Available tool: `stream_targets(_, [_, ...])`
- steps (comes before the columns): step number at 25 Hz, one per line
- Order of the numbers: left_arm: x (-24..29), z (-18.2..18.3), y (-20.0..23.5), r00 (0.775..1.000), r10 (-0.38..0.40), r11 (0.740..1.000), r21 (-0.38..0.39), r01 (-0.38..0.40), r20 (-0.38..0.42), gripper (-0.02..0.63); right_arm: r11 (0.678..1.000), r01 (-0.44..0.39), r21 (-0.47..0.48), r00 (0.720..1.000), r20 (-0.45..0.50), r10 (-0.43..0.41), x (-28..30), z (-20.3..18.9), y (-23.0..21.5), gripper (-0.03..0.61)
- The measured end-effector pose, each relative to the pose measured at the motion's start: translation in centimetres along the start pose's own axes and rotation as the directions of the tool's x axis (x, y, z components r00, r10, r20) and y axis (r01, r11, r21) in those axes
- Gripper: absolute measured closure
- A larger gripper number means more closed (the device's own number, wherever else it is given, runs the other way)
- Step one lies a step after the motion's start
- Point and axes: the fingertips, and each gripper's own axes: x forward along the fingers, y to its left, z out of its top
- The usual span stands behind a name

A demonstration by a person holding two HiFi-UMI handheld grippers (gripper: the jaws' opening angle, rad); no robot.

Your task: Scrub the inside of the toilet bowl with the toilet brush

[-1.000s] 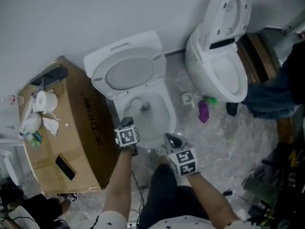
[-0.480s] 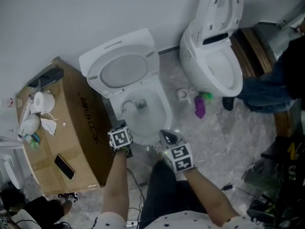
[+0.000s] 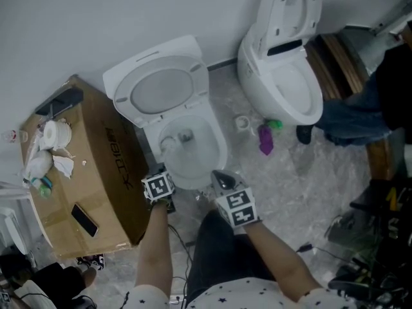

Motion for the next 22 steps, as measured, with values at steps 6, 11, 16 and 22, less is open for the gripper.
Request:
stream_targets(6, [-0.8, -1.9, -0.3, 1.000, -0.002, 1.000, -0.006, 0.002, -0.020, 0.462, 1.000, -0.001, -0.004, 1.000, -0.002, 0.001, -0.8, -0.6, 0.2, 0.572])
stream_targets(11, [-1.3, -3.2, -1.0, 1.000, 0.003, 1.000, -0.002, -0.003, -0.031, 0.462, 1.000, 0.000, -0.003, 1.000, -0.001, 0.000, -1.4, -0.9, -0.1, 0.572])
stream_targets(16, [-1.7, -4.9, -1.7, 0.999, -0.002, 1.000, 0.008, 0.002, -0.049, 0.462, 1.000, 0.006, -0.005, 1.000, -0.002, -0.006, -2.2, -1.4, 0.0, 0.572])
stream_targets(22, [-1.5, -7.4, -3.0, 0.995, -0.027, 1.000, 0.010, 0.028, -0.092, 0.462, 1.000, 0.022, 0.005, 1.000, -0.013, -0.022, -2.8, -2.7, -0.1, 0.572])
